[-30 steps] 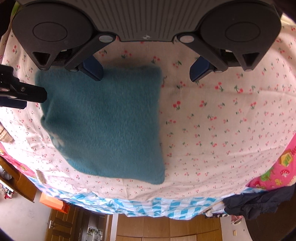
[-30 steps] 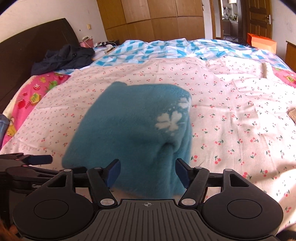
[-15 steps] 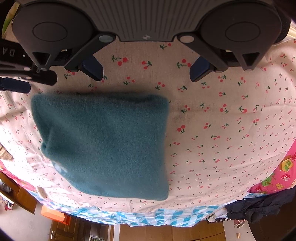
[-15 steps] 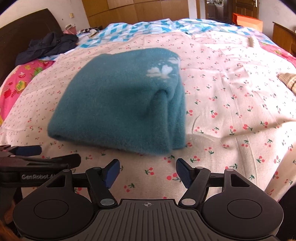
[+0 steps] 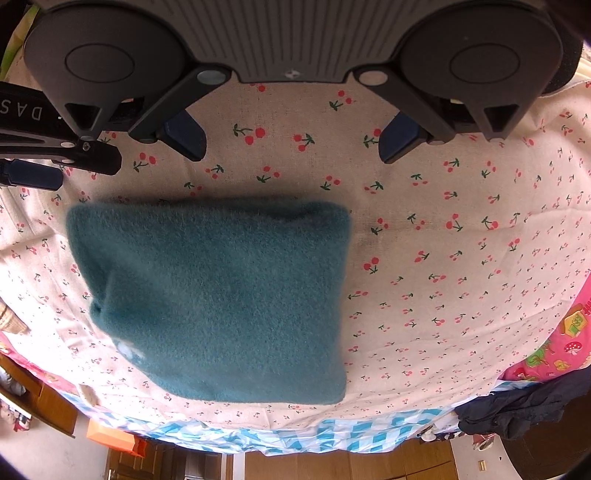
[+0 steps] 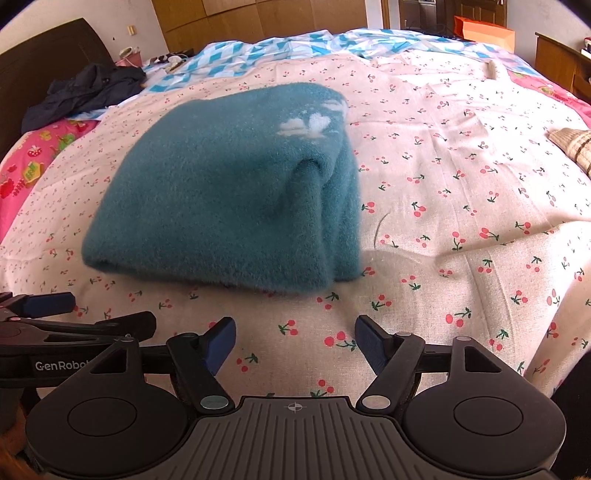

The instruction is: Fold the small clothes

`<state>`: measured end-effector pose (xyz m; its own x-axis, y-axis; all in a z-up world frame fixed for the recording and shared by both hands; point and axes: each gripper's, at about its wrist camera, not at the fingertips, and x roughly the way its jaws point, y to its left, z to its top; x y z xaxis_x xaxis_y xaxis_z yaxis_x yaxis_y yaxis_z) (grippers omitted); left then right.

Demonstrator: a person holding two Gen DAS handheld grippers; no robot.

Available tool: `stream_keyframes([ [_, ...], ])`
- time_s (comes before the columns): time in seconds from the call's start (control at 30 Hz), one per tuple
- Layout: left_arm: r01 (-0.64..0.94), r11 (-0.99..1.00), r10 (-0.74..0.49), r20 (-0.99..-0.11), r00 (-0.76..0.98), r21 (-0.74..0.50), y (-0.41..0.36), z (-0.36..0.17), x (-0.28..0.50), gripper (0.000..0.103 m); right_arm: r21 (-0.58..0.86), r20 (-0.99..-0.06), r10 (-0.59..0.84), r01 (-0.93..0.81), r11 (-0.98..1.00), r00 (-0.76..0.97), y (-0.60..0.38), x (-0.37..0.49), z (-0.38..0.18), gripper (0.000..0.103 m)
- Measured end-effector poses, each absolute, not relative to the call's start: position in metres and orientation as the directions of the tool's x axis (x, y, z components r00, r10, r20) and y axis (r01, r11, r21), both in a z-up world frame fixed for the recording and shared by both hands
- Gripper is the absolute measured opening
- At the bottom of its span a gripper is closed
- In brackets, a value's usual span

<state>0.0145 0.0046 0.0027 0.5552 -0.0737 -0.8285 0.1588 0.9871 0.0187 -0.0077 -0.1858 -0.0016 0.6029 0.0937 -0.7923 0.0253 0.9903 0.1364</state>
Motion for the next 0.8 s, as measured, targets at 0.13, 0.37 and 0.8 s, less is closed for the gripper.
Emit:
stream_keyframes([
  [0.13, 0.160, 0.987, -0.080, -0.827, 0.556, 0.012, 0.0059, 0.0033, 0.0139, 0.103, 0.135, -0.791, 0.087, 0.035, 0.990, 0.606, -0.1865, -0.0089, -0.0013, 0.074],
  [0.37, 0.161, 0.987, -0.086, -0.827, 0.556, 0.005, 0.0061, 0.0034, 0.0135, 0.103, 0.135, -0.793, 0.081, 0.046, 0.990, 0.604, -0.1868, -0.0098, -0.0008, 0.075],
  [0.8, 0.160, 0.987, -0.090, -0.823, 0.561, 0.002, 0.0061, 0.0061, 0.0119, 0.103, 0.145, -0.792, 0.081, 0.057, 0.988, 0.606, -0.1870, -0.0107, -0.0008, 0.076],
])
